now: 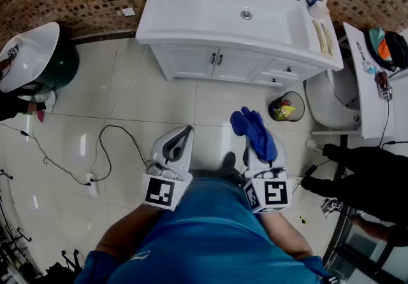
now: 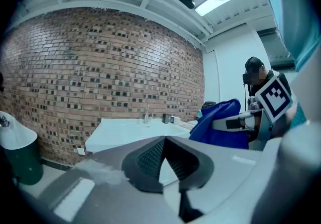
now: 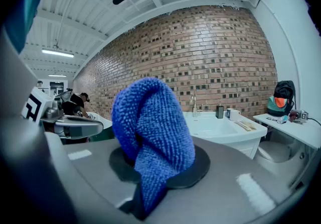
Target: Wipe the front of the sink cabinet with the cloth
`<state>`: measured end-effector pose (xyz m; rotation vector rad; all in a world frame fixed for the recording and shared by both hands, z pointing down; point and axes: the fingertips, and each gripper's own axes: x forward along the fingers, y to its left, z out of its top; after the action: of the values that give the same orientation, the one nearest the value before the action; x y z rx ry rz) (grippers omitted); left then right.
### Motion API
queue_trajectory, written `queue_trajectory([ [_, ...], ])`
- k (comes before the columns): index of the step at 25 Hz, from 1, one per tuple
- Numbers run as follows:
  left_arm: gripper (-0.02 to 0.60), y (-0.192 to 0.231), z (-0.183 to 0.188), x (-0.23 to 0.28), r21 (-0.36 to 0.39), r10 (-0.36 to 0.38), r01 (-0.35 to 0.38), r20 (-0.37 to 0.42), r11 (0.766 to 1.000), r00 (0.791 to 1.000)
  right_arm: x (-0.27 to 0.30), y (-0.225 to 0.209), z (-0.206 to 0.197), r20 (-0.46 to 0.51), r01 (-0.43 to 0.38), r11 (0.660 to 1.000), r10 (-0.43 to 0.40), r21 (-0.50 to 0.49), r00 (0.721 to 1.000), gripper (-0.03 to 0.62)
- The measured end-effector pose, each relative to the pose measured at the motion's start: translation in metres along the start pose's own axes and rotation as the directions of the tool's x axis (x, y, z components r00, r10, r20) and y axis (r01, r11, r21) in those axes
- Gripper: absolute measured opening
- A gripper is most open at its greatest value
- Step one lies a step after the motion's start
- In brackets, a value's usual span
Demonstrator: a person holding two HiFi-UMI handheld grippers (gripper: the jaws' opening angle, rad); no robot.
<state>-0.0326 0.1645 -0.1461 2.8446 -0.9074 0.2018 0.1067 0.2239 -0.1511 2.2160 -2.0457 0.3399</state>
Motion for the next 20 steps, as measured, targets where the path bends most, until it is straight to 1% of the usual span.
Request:
queue_trajectory([
  [8,0.002,0.037,-0.001,-0.020,0.001,0.009,-0.009,0.011,1.000,1.000,0.010,0.022,-0.003,-0.011,0.043,0.999,-0.042,0.027,0.999,0.066],
  [12,0.002,0.059,0.001,-0.031,-0.004,-0.002,0.003,0.022,1.000,1.000,0.022,0.037,-0.009,-0.051,0.067,0.997,-0.065,0.043,0.997,0.066],
  [15,0.002,0.071,0.001,-0.038,-0.025,-0.007,0.008,0.029,1.000,1.000,0.026,0.044,-0.014,-0.080,0.097,0.994,-0.093,0.043,0.992,0.067],
  [20,0.002,0.086,-0.003,-0.033,-0.057,-0.001,0.003,0.029,0.998,1.000,0.034,0.037,-0.018,-0.081,0.139,0.989,-0.134,0.051,0.988,0.071],
])
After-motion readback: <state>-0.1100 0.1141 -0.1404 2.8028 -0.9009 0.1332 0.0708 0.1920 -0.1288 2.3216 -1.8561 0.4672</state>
